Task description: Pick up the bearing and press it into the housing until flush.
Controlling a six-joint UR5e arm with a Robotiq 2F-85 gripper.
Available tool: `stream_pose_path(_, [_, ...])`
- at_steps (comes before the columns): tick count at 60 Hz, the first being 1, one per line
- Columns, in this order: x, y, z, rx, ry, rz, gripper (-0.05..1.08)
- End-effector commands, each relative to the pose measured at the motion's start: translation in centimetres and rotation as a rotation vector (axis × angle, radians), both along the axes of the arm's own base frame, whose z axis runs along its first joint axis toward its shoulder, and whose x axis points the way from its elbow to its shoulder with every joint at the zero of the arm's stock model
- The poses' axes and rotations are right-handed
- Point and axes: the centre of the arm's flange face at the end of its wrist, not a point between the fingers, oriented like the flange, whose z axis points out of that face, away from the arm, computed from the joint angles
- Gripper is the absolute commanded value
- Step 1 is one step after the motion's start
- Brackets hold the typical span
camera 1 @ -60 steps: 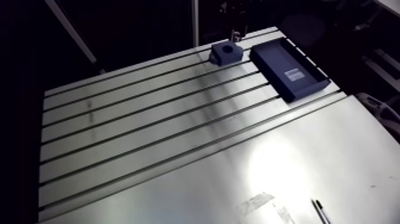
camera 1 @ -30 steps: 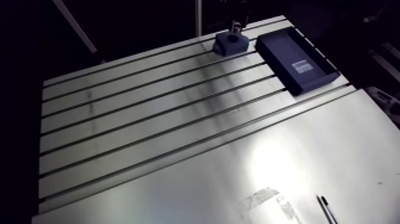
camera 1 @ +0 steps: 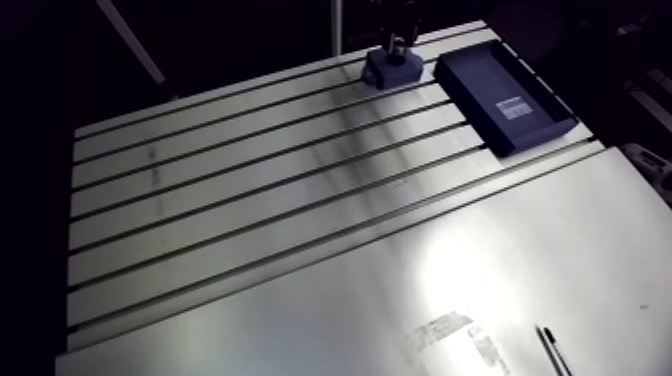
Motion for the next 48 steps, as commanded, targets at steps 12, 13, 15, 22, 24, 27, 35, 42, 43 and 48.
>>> stream_pose_path(12, [-0.07,-0.79,-0.61,0.000,-0.001,0.011,0.80])
stream_pose_path(13, [-0.07,-0.79,-0.61,0.000,-0.001,0.011,0.80])
stream_pose_path(15, [-0.07,-0.79,-0.61,0.000,-0.001,0.011,0.80])
stream_pose_path(22, [-0.02,-0.79,-0.67,0.001,-0.003,0.011,0.80])
stream_pose_path(24, [-0.02,-0.79,-0.67,0.001,-0.003,0.011,0.80])
stream_pose_path(27, [-0.03,-0.78,-0.66,0.001,-0.002,0.011,0.80])
stream_pose_path(35, [-0.04,-0.68,-0.77,0.001,0.002,0.010,0.80])
stream_pose_path(42, [-0.03,-0.67,-0.77,0.002,0.001,0.010,0.80])
stream_pose_path(43, [-0.03,-0.67,-0.77,0.003,0.001,0.010,0.80])
stream_pose_path(48, [-0.02,-0.55,-0.76,0.005,0.002,0.008,0.80])
